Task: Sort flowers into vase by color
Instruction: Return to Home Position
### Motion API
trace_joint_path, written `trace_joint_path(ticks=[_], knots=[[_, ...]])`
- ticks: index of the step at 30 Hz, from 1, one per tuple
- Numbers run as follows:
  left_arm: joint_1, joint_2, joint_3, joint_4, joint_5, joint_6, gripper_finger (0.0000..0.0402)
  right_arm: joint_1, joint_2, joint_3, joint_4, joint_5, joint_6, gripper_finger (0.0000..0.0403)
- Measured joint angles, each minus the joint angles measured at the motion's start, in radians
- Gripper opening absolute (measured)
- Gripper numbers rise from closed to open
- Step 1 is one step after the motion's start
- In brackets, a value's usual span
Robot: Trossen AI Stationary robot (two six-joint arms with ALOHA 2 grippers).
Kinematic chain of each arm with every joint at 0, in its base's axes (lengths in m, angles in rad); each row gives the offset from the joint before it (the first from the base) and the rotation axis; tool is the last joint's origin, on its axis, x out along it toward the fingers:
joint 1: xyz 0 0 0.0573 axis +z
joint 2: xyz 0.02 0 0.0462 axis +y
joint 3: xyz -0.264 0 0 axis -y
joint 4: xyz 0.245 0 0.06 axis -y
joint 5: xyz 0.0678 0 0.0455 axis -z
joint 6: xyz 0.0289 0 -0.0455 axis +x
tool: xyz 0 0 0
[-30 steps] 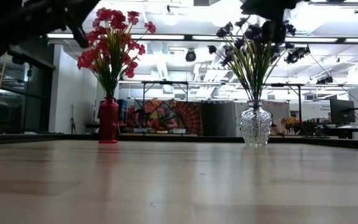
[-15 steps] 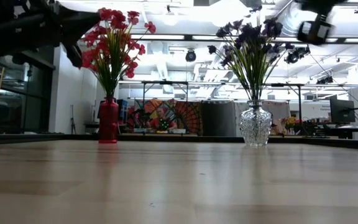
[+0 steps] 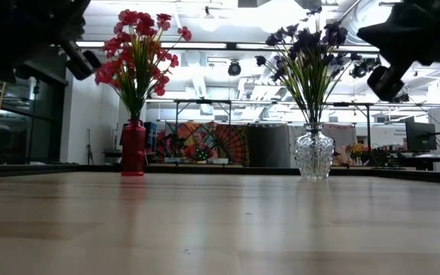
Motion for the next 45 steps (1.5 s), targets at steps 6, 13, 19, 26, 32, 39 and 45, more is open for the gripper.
trace_joint_path(ticks=[6,13,19,26,32,39,45], knots=[[0.0,0.0,0.0,-0.019,0.02,-0.018,0.0001,-0.134,-0.061,-0.089,0.047,-0.175,-0.021,0.0],[0.0,0.0,0.0,-0.018,0.02,-0.018,0.0001,-0.176,-0.112,-0.089,-0.091,-0.241,-0.224,0.0],[0.0,0.0,0.0,-0.019,0.02,-0.018,0.0001,-0.178,-0.11,-0.089,-0.303,-0.228,-0.377,0.0],[-0.001,-0.095,0.0,-0.093,0.02,-0.018,0.0001,-0.178,-0.103,-0.089,-0.451,-0.224,-0.378,0.0],[-0.001,-0.352,0.001,-0.282,0.02,-0.018,0.0001,-0.178,-0.102,-0.088,-0.451,-0.222,-0.378,0.0],[-0.001,-0.564,0.001,-0.353,0.02,-0.018,0.0001,-0.178,-0.102,-0.088,-0.451,-0.22,-0.378,0.0],[-0.008,-0.664,0.0,-0.417,0.02,-0.018,0.0001,-0.178,-0.102,-0.088,-0.451,-0.22,-0.377,0.0]])
